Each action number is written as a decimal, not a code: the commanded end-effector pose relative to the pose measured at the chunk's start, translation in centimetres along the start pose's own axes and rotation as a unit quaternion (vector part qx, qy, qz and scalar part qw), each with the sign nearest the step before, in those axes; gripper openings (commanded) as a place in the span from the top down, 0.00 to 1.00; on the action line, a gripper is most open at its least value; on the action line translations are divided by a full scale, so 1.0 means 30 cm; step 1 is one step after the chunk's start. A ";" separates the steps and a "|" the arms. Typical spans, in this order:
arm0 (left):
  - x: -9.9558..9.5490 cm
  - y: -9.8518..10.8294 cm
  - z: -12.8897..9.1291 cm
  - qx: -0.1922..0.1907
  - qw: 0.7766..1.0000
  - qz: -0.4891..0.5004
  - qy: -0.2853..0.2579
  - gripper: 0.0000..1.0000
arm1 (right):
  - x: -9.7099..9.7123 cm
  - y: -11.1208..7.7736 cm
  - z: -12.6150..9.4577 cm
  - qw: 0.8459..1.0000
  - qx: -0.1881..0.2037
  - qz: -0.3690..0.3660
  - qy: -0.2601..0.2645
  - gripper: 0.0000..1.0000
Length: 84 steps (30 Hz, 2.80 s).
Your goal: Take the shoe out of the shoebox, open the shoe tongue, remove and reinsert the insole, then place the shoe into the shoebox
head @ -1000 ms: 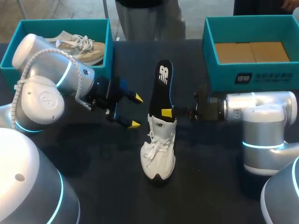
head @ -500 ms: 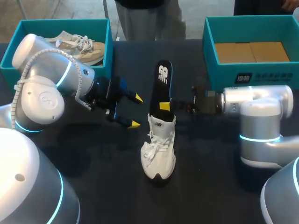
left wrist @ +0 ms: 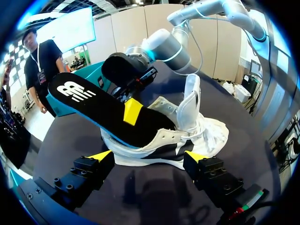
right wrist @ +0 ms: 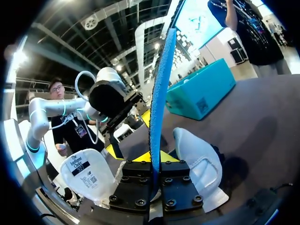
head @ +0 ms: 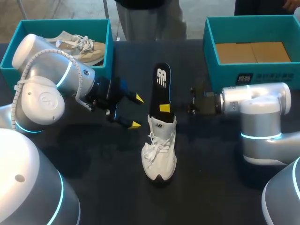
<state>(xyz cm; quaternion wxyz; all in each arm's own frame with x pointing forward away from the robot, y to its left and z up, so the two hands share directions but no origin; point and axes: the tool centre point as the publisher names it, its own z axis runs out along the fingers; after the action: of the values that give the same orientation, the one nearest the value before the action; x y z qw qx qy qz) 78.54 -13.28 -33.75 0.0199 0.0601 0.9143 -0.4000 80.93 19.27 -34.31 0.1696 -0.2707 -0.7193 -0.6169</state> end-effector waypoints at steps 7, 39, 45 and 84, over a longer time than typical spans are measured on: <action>0.001 -0.002 0.000 -0.002 1.000 0.000 0.000 0.00 | 0.035 -0.106 -0.006 0.999 0.017 0.031 0.000 1.00; 0.001 -0.002 0.000 -0.002 1.000 0.000 0.000 0.00 | -0.018 0.023 0.034 1.000 0.015 -0.014 0.000 0.82; 0.001 -0.002 0.000 -0.002 1.000 0.000 0.000 0.00 | -0.029 0.021 0.029 1.000 0.013 -0.013 0.001 1.00; 0.001 -0.002 0.000 -0.002 1.000 0.000 0.000 0.00 | 0.026 0.003 0.007 1.000 -0.001 -0.008 -0.030 0.71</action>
<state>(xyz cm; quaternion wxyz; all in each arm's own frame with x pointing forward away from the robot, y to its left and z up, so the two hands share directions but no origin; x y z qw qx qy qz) 78.54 -13.28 -33.75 0.0199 0.0600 0.9144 -0.3999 79.90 19.47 -33.93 0.1413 -0.2862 -0.7236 -0.6119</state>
